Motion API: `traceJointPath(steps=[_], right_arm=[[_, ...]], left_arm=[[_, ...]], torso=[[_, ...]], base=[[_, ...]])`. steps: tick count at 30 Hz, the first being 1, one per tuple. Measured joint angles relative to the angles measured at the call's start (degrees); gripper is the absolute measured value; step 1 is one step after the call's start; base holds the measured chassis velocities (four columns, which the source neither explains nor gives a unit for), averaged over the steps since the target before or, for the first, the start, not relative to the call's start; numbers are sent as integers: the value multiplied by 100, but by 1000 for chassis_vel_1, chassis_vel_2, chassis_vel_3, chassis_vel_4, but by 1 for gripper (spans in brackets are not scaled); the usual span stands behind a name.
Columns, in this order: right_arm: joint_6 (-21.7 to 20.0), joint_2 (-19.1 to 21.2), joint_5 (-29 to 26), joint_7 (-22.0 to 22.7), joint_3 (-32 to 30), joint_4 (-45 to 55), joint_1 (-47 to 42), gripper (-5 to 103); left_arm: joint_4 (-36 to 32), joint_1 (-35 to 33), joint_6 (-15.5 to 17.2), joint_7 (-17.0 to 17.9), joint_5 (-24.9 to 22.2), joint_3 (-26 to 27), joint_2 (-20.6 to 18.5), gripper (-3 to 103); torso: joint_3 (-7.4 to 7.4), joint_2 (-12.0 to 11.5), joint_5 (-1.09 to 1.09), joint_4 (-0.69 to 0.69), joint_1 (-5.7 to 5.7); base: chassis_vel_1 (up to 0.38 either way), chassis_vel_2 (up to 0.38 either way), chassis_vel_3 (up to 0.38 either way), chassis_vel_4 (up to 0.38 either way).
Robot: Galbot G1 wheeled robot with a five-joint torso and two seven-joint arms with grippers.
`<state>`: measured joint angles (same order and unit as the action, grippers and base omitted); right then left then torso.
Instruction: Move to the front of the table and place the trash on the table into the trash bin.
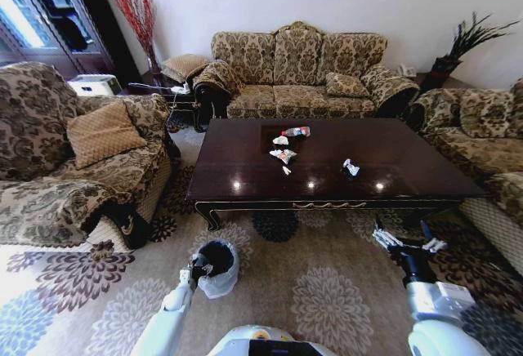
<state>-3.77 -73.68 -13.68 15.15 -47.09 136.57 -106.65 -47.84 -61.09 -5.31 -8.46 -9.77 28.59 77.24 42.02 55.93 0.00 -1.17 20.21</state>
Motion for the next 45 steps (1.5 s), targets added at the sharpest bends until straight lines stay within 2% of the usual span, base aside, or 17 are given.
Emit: traceJointPath(steps=[3, 4, 6, 8, 9, 11, 14, 15, 18, 37, 40, 45], right_arm=[[1, -10, 16, 52, -19, 72, -25, 100], [1, -10, 16, 52, -19, 72, -25, 100], [-13, 7, 14, 95, -36, 117, -29, 100], [-22, 16, 12, 110, -42, 132, -29, 100], [-31, 24, 12, 131, -49, 147, -29, 100], [-34, 24, 16, 134, -49, 150, -29, 100], [-37, 14, 41, 134, -39, 152, -28, 100], [-37, 14, 41, 134, -39, 152, -28, 100], [-45, 24, 43, 143, -36, 152, -9, 100], [-54, 29, 42, 152, -44, 123, 12, 100], [-52, 37, 37, 152, -44, 117, 16, 100], [-59, 100, 17, 151, -35, 95, 54, 100]], left_arm=[[185, 128, -54, 7, 8, -18, 0, 50], [185, 128, -54, 7, 8, -18, 0, 50], [257, 176, -86, 7, 8, -31, -5, 40], [296, 200, -100, 6, 7, -40, -9, 40], [374, 242, -149, 3, 7, -55, -11, 28], [413, 264, -174, 2, 9, -59, -10, 28], [473, 301, -195, 2, 12, -61, 9, 12], [473, 301, -195, 2, 12, -61, 9, 12], [488, 326, -196, 3, 13, -68, 17, 1], [459, 295, -249, -72, 50, -25, 37, 0], [218, 169, -259, -44, 52, 4, 20, 0], [-645, -147, -168, -1, 40, 159, -121, 0]], torso=[[0, 0, 0, 0, 0], [0, 0, 0, 0, 0], [0, 0, 0, 0, 0], [0, 0, 0, 0, 0], [0, 0, 0, -1, 0], [0, 0, 0, 0, 0], [0, 0, 0, 0, 0], [0, 0, 0, 0, 0], [0, 0, 0, 0, 0], [0, 0, 0, 0, 0], [0, 0, -1, 0, 0], [-1, 0, 0, 0, 0]], base=[[0, 0, 0, 0], [0, 0, 0, 0], [0, 0, 0, 0], [0, 0, 0, 0], [0, 0, 0, 0], [0, 0, 0, 0], [0, 0, 0, 0], [0, 0, 0, 0], [0, 0, 0, 0], [0, 0, 0, 0], [0, 0, 0, 0], [0, 0, 0, 0]])
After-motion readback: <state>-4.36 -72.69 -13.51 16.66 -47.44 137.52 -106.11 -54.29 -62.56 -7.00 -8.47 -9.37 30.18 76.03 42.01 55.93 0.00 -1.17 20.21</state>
